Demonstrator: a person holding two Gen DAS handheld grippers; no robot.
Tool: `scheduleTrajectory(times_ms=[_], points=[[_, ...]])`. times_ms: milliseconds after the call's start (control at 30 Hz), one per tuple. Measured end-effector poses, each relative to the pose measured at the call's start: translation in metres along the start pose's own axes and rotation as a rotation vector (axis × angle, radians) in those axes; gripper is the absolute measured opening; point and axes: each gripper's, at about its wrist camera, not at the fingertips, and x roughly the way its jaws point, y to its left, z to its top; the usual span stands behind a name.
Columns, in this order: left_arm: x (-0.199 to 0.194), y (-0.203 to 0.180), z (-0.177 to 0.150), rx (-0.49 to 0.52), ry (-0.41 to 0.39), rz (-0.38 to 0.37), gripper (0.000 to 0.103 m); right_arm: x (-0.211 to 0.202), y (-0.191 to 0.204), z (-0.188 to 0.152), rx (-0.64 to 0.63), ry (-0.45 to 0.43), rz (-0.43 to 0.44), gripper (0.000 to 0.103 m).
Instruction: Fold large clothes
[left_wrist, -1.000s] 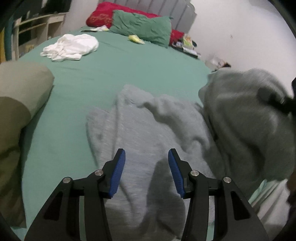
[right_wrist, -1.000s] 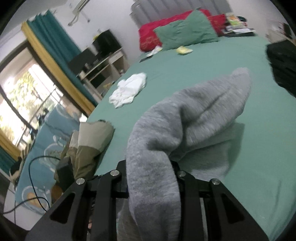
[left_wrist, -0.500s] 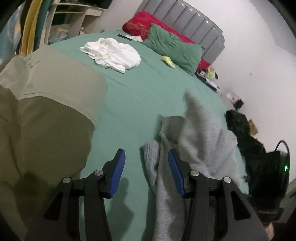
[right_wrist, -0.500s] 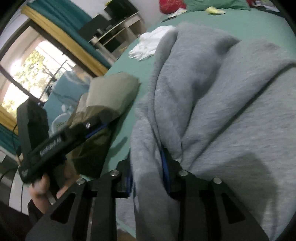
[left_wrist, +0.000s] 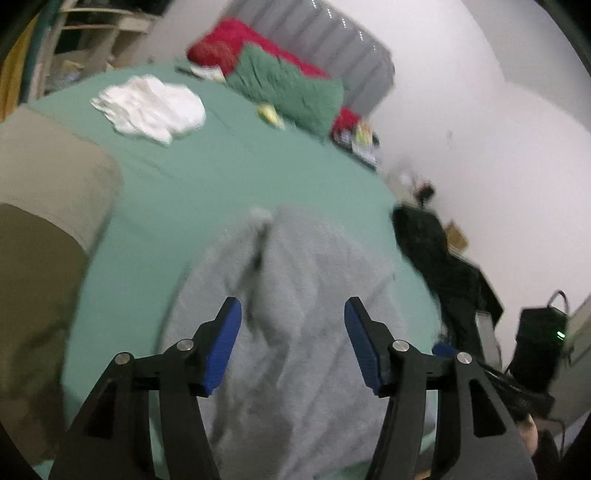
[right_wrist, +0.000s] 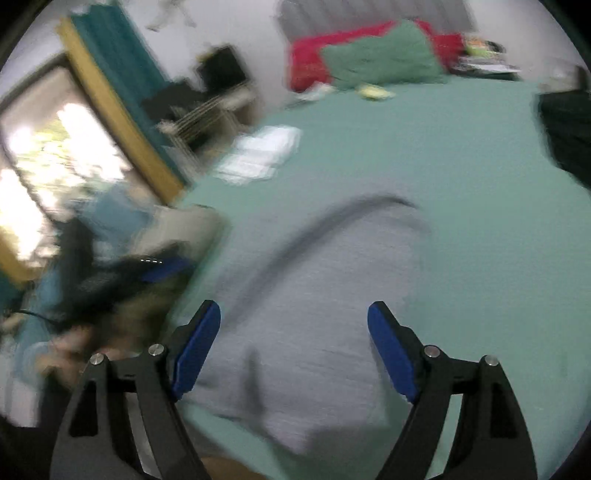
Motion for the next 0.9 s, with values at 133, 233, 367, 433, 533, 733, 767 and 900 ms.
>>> scheduleTrajectory(times_ms=[133, 233, 367, 433, 533, 733, 767, 900], points=[[0.039, -0.013, -0.025, 0.104, 0.184, 0.15, 0.061, 0.018, -0.053, -0.029, 0.221, 0.042, 0.04, 0.082], [0.051, -0.014, -0.04, 0.153, 0.222, 0.233, 0.052, 0.029, -0.072, -0.052, 0.402, 0.004, 0.212, 0.082], [0.04, -0.016, -0.041, 0.176, 0.177, 0.254, 0.014, 0.057, -0.08, -0.087, 0.58, -0.016, 0.4, 0.082], [0.023, -0.014, -0.042, 0.133, 0.127, 0.243, 0.013, 0.057, -0.076, -0.09, 0.555, -0.034, 0.421, 0.072], [-0.006, -0.007, -0.043, 0.054, 0.042, 0.203, 0.013, 0.047, -0.078, -0.088, 0.513, -0.007, 0.416, 0.052], [-0.03, -0.014, -0.061, 0.017, 0.049, 0.155, 0.013, 0.0, -0.058, -0.069, 0.312, 0.043, 0.348, 0.047], [-0.03, -0.016, -0.068, 0.017, 0.081, 0.133, 0.015, -0.008, -0.056, -0.068, 0.282, 0.048, 0.326, 0.047], [-0.014, -0.032, -0.087, 0.081, 0.219, 0.113, 0.026, -0.04, -0.061, -0.074, 0.126, 0.101, 0.169, 0.047]])
